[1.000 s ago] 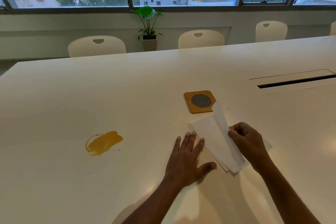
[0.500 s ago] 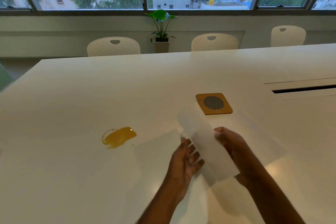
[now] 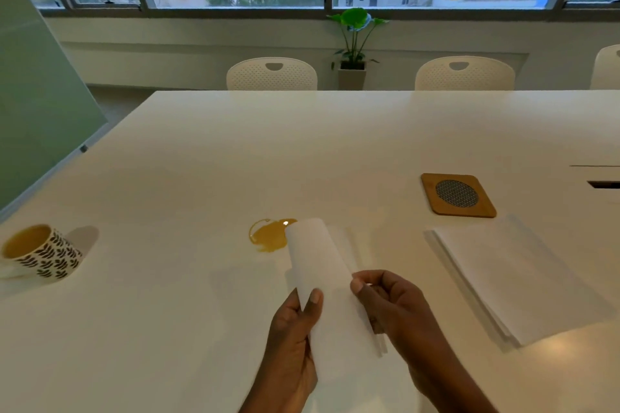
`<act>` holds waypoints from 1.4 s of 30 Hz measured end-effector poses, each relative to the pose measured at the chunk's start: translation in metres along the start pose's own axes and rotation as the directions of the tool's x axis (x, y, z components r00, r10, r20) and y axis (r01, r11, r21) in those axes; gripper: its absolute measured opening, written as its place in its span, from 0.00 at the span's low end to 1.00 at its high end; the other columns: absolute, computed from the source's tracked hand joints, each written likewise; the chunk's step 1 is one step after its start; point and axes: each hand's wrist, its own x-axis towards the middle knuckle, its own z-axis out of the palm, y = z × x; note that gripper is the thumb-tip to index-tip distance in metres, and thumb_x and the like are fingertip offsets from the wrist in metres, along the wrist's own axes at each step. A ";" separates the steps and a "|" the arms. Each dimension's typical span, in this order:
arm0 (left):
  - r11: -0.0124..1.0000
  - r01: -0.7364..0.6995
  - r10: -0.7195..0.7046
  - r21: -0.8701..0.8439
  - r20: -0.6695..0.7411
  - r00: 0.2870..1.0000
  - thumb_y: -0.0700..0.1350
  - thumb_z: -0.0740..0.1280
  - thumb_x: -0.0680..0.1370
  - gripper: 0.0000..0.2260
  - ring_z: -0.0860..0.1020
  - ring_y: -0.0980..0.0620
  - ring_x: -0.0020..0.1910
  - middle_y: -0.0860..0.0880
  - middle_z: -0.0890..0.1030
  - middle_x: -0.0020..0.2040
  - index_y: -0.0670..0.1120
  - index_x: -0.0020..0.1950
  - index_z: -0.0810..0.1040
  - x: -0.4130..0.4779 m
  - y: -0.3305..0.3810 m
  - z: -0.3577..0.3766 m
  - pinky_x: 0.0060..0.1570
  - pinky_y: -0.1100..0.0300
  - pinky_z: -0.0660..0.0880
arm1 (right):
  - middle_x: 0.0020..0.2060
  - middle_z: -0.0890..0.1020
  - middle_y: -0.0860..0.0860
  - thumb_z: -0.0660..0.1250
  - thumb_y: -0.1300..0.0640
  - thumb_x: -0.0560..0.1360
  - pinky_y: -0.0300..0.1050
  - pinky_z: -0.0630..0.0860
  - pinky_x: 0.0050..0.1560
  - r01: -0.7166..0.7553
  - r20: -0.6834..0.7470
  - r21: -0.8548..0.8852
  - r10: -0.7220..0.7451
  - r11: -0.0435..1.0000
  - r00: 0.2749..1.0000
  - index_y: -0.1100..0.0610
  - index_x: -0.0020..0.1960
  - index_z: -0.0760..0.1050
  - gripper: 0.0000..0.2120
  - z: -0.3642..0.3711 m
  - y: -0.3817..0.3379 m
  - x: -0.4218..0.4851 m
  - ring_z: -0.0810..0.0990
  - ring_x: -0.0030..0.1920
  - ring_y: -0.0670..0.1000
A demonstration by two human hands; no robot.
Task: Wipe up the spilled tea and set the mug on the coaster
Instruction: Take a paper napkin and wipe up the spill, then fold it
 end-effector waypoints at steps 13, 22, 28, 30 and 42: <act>0.995 -0.101 0.102 0.011 -0.106 0.989 0.44 0.78 0.73 0.18 0.90 0.33 0.52 0.38 0.90 0.58 0.49 0.62 0.88 -0.017 0.038 -0.041 0.49 0.38 0.88 | 0.43 0.85 0.35 0.81 0.56 0.74 0.27 0.77 0.36 0.126 -0.114 -0.261 -0.160 0.957 0.981 0.43 0.49 0.85 0.10 0.067 0.017 -0.004 0.84 0.41 0.40; 0.993 -0.120 0.121 0.012 -0.136 0.983 0.44 0.78 0.71 0.21 0.91 0.37 0.49 0.41 0.91 0.55 0.47 0.63 0.84 -0.018 0.060 -0.062 0.45 0.43 0.89 | 0.41 0.86 0.42 0.81 0.55 0.74 0.26 0.78 0.38 0.137 -0.129 -0.326 -0.187 0.936 0.974 0.42 0.54 0.84 0.12 0.097 0.017 0.000 0.83 0.45 0.39; 0.993 -0.119 0.120 0.015 -0.148 0.982 0.43 0.78 0.71 0.21 0.91 0.37 0.50 0.40 0.91 0.55 0.46 0.64 0.85 -0.018 0.069 -0.071 0.43 0.44 0.89 | 0.44 0.85 0.33 0.81 0.53 0.74 0.30 0.79 0.37 0.112 -0.133 -0.333 -0.164 0.936 0.977 0.39 0.53 0.84 0.12 0.109 0.012 0.000 0.84 0.44 0.40; 0.993 -0.114 0.116 0.018 -0.154 0.981 0.44 0.79 0.70 0.22 0.91 0.36 0.50 0.40 0.91 0.56 0.47 0.64 0.85 -0.018 0.072 -0.073 0.45 0.42 0.89 | 0.44 0.85 0.35 0.81 0.52 0.74 0.33 0.79 0.41 0.106 -0.134 -0.346 -0.161 0.932 0.978 0.38 0.53 0.83 0.13 0.112 0.012 0.000 0.84 0.43 0.43; 0.998 -0.055 0.056 0.009 -0.173 0.983 0.49 0.77 0.75 0.20 0.91 0.34 0.51 0.38 0.90 0.57 0.45 0.65 0.85 -0.017 0.081 -0.080 0.48 0.40 0.89 | 0.53 0.91 0.56 0.79 0.56 0.75 0.56 0.88 0.54 -0.153 0.147 0.126 0.134 0.980 0.980 0.53 0.55 0.88 0.09 0.112 -0.015 0.010 0.90 0.53 0.59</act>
